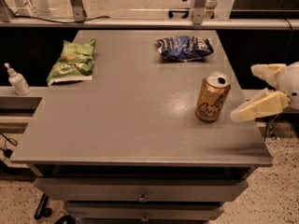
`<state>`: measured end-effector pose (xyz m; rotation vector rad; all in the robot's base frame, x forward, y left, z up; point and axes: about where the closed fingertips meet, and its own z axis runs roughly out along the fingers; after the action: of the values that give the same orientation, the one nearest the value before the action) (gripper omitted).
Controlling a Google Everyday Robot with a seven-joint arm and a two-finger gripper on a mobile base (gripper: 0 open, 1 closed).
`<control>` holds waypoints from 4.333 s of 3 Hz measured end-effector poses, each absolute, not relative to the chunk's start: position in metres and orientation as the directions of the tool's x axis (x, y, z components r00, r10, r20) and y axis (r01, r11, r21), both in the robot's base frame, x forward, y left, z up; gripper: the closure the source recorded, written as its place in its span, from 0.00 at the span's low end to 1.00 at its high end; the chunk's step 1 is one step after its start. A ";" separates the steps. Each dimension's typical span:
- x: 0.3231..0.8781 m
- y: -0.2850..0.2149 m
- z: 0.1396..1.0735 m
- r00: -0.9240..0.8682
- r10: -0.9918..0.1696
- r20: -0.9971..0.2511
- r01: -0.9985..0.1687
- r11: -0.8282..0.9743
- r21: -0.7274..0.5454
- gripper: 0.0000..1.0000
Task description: Move orange can near green jalapeno chip bag
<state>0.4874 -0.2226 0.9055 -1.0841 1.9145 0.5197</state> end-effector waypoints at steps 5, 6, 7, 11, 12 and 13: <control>0.497 -0.145 0.871 -0.196 -0.323 -0.926 -0.869 0.494 0.012 0.43; 0.498 -0.146 0.870 -0.191 -0.324 -0.927 -0.867 0.498 0.005 0.65; 0.508 -0.145 0.886 -0.179 -0.316 -0.932 -0.856 0.516 -0.011 0.89; 0.557 -0.073 0.922 -0.111 -0.273 -0.956 -0.880 0.474 -0.033 1.00; 0.573 -0.038 0.928 -0.078 -0.254 -0.964 -0.901 0.432 -0.040 1.00; 0.584 -0.003 0.933 -0.049 -0.237 -0.970 -0.919 0.391 -0.049 1.00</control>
Offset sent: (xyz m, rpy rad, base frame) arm 0.0008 0.0816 -0.0280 0.2282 -0.0135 0.0714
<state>0.5836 -0.0025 0.9327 -1.0682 1.5485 0.7760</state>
